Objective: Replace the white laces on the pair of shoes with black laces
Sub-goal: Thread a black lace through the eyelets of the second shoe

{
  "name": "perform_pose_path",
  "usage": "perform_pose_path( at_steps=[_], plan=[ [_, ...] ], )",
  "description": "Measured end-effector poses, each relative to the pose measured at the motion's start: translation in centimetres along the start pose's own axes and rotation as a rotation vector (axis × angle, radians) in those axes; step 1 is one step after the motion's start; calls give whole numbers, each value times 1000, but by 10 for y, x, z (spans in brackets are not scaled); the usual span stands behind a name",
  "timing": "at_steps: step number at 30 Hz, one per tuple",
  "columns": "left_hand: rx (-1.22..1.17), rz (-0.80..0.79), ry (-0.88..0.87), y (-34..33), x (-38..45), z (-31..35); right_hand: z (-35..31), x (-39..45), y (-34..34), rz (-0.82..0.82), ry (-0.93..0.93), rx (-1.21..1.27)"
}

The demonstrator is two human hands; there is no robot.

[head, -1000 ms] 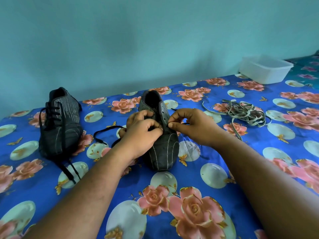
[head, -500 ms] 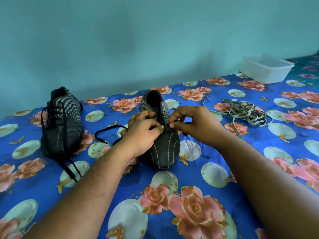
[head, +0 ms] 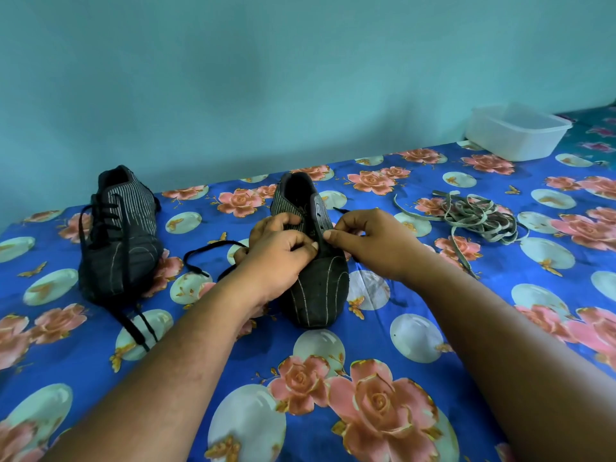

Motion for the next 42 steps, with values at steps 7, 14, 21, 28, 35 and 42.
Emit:
perform_pose_path(
  at_steps=[7, 14, 21, 28, 35, 42],
  plan=[
    [-78, 29, -13, -2, 0, -2, -2, -2, 1, 38, -49, 73],
    [85, 79, -1, 2, -6, 5, 2, 0, 4, 38, 150, -38],
    [275, 165, -92, -1, -11, 6, 9, 3, 5, 49, 318, -50],
    [-43, 297, -192, 1, -15, -18, 2, -6, 8, -58, 78, 196],
    [-237, 161, -195, 14, -17, -41, -1, -8, 12, -58, 43, 218],
    [-440, 93, -124, 17, -17, -47, 3, -7, 14, -61, 22, 223]
  ],
)
Point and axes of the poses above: each hand's wrist, its own x-axis towards the middle knuckle, its own y-axis out of the back of the hand, z = x × y, the point moved 1 cm from there along x, towards the middle knuckle, and after that the axes turned 6 degrees about -y, right-handed, at the moved point
